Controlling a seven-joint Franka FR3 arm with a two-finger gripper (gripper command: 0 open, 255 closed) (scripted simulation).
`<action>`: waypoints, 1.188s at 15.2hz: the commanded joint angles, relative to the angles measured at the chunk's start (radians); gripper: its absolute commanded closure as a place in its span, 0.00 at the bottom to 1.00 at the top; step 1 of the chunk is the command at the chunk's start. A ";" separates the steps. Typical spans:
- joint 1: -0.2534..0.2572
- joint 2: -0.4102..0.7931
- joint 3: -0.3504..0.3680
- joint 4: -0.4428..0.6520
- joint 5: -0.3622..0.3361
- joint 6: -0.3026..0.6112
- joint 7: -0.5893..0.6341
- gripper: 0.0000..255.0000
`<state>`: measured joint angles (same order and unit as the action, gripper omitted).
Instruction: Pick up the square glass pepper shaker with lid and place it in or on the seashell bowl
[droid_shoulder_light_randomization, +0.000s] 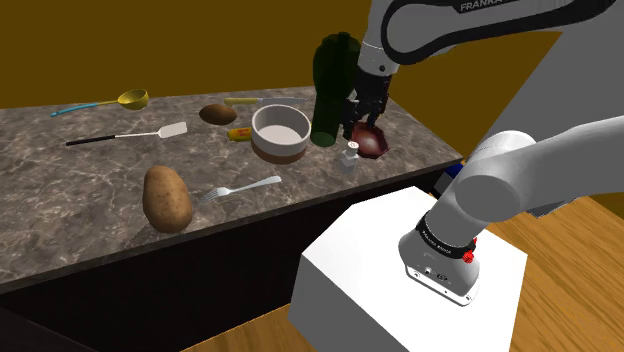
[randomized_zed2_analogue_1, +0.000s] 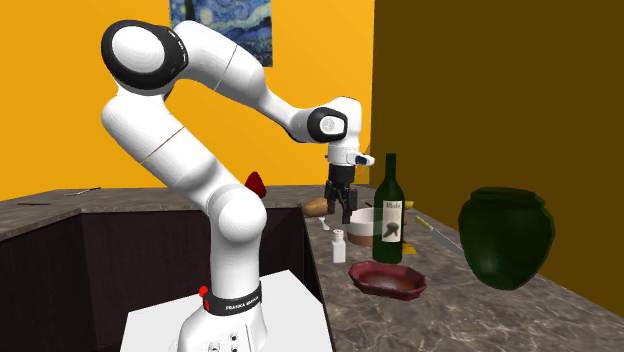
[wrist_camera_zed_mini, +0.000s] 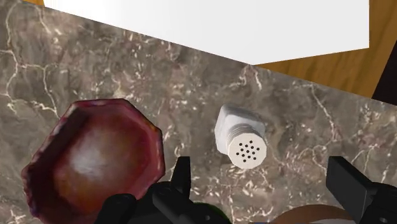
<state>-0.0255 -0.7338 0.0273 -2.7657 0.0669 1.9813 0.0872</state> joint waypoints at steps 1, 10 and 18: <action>0.001 0.023 0.007 -0.055 0.009 0.051 0.013 0.00; 0.008 0.087 0.014 -0.139 0.021 0.193 0.013 0.00; 0.008 0.087 0.014 -0.139 0.021 0.193 0.013 1.00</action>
<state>-0.0174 -0.6465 0.0417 -2.9046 0.0883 2.1740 0.1006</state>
